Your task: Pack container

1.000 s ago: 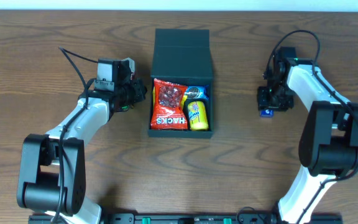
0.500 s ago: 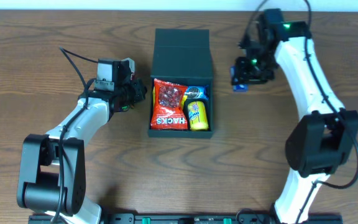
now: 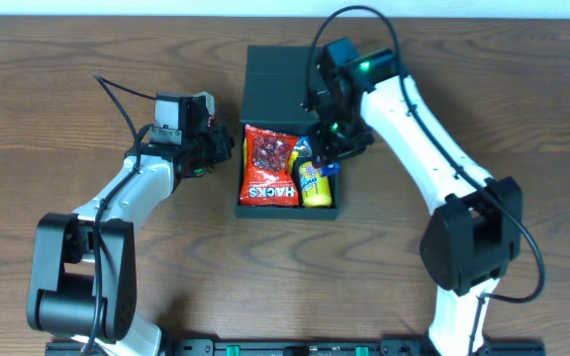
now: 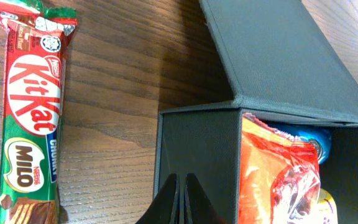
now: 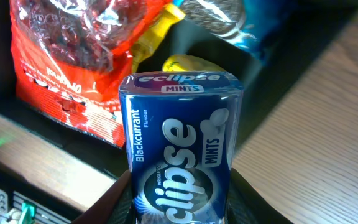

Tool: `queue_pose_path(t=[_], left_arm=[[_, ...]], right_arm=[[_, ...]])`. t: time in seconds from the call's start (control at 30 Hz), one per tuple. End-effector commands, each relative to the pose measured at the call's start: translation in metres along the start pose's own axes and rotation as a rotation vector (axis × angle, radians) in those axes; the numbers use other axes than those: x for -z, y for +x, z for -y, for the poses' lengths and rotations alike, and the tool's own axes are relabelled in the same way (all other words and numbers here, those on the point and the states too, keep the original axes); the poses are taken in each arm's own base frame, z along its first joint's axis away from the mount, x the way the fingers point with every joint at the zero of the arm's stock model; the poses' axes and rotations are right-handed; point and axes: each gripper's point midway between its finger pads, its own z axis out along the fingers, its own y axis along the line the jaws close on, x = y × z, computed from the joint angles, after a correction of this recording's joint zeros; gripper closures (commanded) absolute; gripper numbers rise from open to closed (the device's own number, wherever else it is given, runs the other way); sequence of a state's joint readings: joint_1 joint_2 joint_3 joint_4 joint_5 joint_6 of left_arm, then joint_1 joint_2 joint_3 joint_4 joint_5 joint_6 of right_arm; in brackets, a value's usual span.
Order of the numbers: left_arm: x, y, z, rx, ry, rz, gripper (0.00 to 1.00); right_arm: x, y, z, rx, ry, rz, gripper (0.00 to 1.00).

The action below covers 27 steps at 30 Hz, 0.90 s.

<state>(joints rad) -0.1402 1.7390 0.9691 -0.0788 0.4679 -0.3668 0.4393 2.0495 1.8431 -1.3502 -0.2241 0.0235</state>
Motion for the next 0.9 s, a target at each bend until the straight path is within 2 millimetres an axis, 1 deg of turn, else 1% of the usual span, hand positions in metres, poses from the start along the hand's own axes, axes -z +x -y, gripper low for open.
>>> queue_pose_path(t=[0.0, 0.07, 0.17, 0.2, 0.23, 0.27, 0.33, 0.4, 0.47, 0.53, 0.63, 0.73, 0.87], left_arm=[[0.007, -0.010, 0.008, -0.016, 0.013, 0.027, 0.94], [0.006, -0.009, 0.007, -0.015, 0.012, 0.025, 0.94], [0.006, -0.009, 0.007, -0.015, 0.011, 0.025, 0.94], [0.007, -0.009, 0.007, -0.015, 0.011, 0.025, 0.94], [0.006, -0.009, 0.007, -0.015, 0.011, 0.025, 0.94], [0.006, -0.009, 0.007, -0.015, 0.011, 0.025, 0.94], [0.007, -0.009, 0.007, -0.015, 0.012, 0.025, 0.94], [0.007, -0.009, 0.007, -0.015, 0.011, 0.025, 0.94], [0.006, -0.008, 0.007, -0.014, 0.010, 0.022, 0.94], [0.006, -0.008, 0.006, -0.012, 0.009, 0.018, 0.94], [0.006, -0.005, 0.005, -0.008, 0.004, 0.010, 0.94], [0.006, -0.005, 0.005, -0.009, 0.004, 0.010, 0.94], [0.006, -0.005, 0.005, -0.008, 0.004, 0.009, 0.94]], right_arm=[[-0.009, 0.003, -0.006, -0.002, 0.018, -0.010, 0.80], [-0.013, 0.004, -0.006, -0.003, 0.036, -0.012, 0.80], [-0.018, 0.008, 0.005, -0.049, 0.113, -0.024, 0.78], [-0.019, 0.009, 0.007, -0.056, 0.119, -0.029, 0.77], [-0.020, 0.010, 0.007, -0.056, 0.119, -0.032, 0.74], [-0.020, 0.010, 0.007, -0.056, 0.119, -0.033, 0.64], [-0.020, 0.010, 0.007, -0.057, 0.119, -0.032, 0.41], [-0.020, 0.011, 0.008, -0.073, 0.126, -0.034, 0.29], [-0.019, 0.011, 0.010, -0.081, 0.135, -0.033, 0.23], [-0.019, 0.011, 0.010, -0.083, 0.135, -0.034, 0.20], [-0.019, 0.012, 0.011, -0.085, 0.143, -0.036, 0.20], [-0.019, 0.013, 0.013, -0.085, 0.154, -0.041, 0.21], [-0.019, 0.014, 0.013, -0.085, 0.155, -0.045, 0.25]])
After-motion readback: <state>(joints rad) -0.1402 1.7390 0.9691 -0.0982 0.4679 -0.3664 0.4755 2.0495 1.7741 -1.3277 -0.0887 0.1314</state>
